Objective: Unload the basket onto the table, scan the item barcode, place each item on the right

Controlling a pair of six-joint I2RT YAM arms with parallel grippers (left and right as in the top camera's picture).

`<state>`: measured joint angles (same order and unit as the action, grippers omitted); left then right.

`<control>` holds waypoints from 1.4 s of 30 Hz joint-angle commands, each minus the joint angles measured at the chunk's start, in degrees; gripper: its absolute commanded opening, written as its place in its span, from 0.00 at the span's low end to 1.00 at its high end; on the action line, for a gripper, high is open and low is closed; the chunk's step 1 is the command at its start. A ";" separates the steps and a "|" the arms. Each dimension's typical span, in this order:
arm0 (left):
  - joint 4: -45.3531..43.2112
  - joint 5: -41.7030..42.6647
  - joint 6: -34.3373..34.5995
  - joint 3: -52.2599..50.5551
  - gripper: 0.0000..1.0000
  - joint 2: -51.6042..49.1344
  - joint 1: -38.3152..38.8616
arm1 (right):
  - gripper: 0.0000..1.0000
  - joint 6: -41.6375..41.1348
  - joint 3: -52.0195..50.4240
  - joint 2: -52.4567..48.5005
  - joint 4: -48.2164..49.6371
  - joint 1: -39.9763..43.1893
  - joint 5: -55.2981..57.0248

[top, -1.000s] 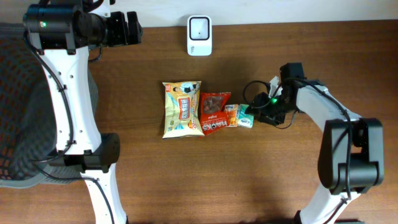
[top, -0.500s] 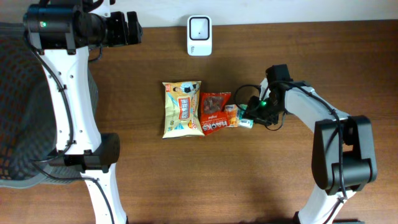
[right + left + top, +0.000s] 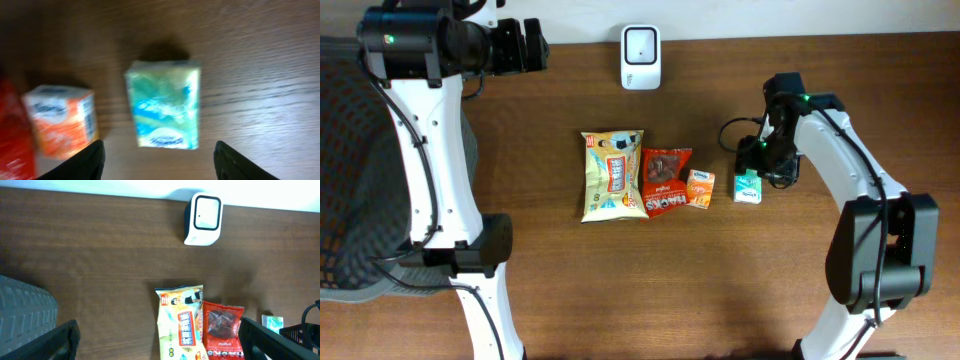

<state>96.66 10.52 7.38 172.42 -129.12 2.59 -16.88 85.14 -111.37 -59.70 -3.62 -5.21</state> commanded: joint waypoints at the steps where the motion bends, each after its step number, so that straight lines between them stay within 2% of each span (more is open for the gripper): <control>1: 0.04 0.39 0.33 0.68 0.99 1.27 -0.26 | 0.76 0.13 -2.67 0.39 2.10 0.85 5.79; 3: 0.04 0.39 0.33 0.68 0.99 1.27 -0.26 | 0.72 0.70 -3.74 0.33 2.36 3.30 5.38; 5: 0.04 0.39 0.33 0.68 0.99 1.27 -0.26 | 0.66 12.59 -6.10 0.31 6.12 6.27 -11.04; 7: 0.04 0.39 0.33 0.68 0.99 1.27 -0.24 | 0.61 13.46 -7.39 0.31 7.08 7.02 -13.75; 11: 0.04 0.39 0.33 0.68 0.99 1.27 -0.26 | 0.61 13.42 -12.09 0.26 13.25 7.02 -17.14; 12: 0.04 0.39 0.33 0.68 0.99 1.27 -0.26 | 0.53 12.76 -13.49 0.26 15.15 7.02 -17.53; 13: 0.04 0.39 0.33 0.68 0.99 1.27 -0.26 | 0.23 11.72 -14.12 0.26 15.67 7.02 -17.94; 14: 0.04 0.39 0.33 0.68 0.99 1.27 -0.24 | 0.04 11.74 -14.12 0.26 15.80 7.02 -20.44; 16: 0.04 0.39 0.33 0.68 0.99 1.27 -0.24 | 0.04 11.76 -14.10 0.26 15.87 7.34 -30.32; 20: 0.04 0.39 0.33 0.68 0.99 1.27 -0.26 | 0.04 12.68 -14.10 0.26 15.58 11.78 -65.92; 22: 0.04 0.39 0.33 0.68 0.99 1.27 -0.24 | 0.04 20.20 -14.10 0.26 15.63 12.79 -83.27; 25: 0.04 0.39 0.33 0.68 0.99 1.27 -0.24 | 0.04 31.52 -14.12 0.31 15.63 8.28 -83.73; 27: 0.04 0.39 0.33 0.68 0.99 1.27 -0.26 | 0.04 33.59 -14.12 0.31 16.87 4.87 -83.73; 30: 0.04 0.39 0.33 0.68 0.99 1.27 -0.26 | 0.04 33.57 -14.12 0.31 17.77 4.07 -82.03; 32: 0.04 0.39 0.33 0.68 0.99 1.27 -0.26 | 0.04 30.93 -14.10 0.31 17.73 4.11 -76.41; 33: 0.04 0.39 0.33 0.68 0.99 1.27 -0.26 | 0.04 26.60 -14.10 0.31 17.73 4.11 -69.55; 35: 0.04 0.37 0.33 0.68 0.99 1.27 -0.26 | 0.04 13.25 -14.05 0.33 17.70 4.44 -44.54; 36: 0.04 0.39 0.33 0.68 0.99 1.27 -0.26 | 0.04 10.08 -14.01 0.33 17.11 5.57 -37.22; 40: 0.04 0.39 0.33 0.68 0.99 1.27 -0.26 | 0.04 8.90 -13.94 0.31 12.37 12.35 -27.50; 41: 0.04 0.39 0.33 0.68 0.99 1.27 -0.26 | 0.11 9.11 -13.94 0.33 10.78 13.49 -24.55; 42: 0.04 0.39 0.33 0.68 0.99 1.27 -0.26 | 0.52 9.11 -13.94 0.31 9.05 13.84 -20.41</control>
<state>96.64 10.52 7.38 172.42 -129.12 2.59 -7.29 71.29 -111.39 -48.64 9.69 -34.70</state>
